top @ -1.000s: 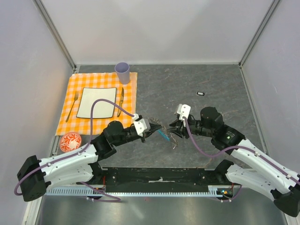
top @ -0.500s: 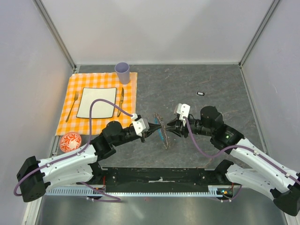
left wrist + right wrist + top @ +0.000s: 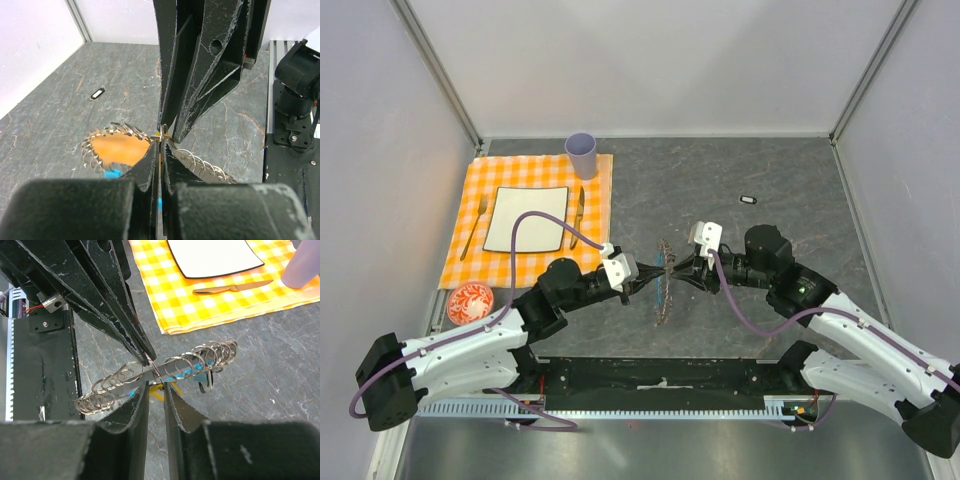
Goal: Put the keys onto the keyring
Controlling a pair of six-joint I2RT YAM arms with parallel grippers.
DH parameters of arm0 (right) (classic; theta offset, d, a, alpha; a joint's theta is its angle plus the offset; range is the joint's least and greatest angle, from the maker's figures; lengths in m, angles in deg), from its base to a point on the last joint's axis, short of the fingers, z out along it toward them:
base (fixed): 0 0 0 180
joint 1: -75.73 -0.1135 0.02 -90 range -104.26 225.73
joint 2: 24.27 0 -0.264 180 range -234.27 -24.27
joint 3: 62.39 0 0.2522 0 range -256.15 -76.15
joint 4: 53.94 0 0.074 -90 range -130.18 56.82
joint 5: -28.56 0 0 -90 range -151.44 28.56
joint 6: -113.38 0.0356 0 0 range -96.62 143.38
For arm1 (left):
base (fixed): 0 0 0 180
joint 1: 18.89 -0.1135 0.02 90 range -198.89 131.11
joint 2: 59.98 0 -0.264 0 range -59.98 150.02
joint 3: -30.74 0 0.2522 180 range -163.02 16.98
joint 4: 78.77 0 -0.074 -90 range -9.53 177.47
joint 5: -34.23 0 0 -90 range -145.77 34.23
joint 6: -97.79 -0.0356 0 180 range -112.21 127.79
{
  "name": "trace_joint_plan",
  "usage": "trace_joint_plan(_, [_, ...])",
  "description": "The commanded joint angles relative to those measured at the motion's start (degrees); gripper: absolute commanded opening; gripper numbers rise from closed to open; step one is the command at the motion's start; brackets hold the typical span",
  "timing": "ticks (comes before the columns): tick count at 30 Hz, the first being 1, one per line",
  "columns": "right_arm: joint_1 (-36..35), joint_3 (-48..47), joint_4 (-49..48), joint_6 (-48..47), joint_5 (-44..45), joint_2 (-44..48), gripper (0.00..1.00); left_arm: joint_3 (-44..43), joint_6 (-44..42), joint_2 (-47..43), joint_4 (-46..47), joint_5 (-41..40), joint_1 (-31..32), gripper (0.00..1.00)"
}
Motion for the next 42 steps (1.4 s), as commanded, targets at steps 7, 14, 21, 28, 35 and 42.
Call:
trace_joint_plan(7, [0.07,-3.07,-2.29,-0.25,-5.83,-1.20,0.14,-1.22,0.18,-1.07,3.71,1.67,-0.13,0.02])
trace_joint_plan(14, [0.07,-2.90,-2.37,0.01,-6.18,-1.11,0.00,-0.96,0.71,-0.99,5.02,1.41,-0.13,0.02])
trace_joint_plan(21, [0.07,-0.53,-4.56,3.17,-5.92,-0.24,0.00,1.15,3.43,-2.48,10.37,-1.23,-0.13,0.02])
trace_joint_plan(28, [0.07,4.74,-9.75,8.36,-4.78,1.52,0.00,6.25,8.09,-5.03,21.08,-6.86,-0.13,0.02])
trace_joint_plan(35, [0.07,8.44,-22.57,16.36,-9.52,-1.10,0.00,7.66,11.96,-3.01,29.09,-3.96,-0.13,0.02])
trace_joint_plan(42, [-1.60,7.74,-28.82,19.35,-12.51,-6.91,0.00,6.70,15.03,2.17,35.60,1.39,-0.13,0.02])
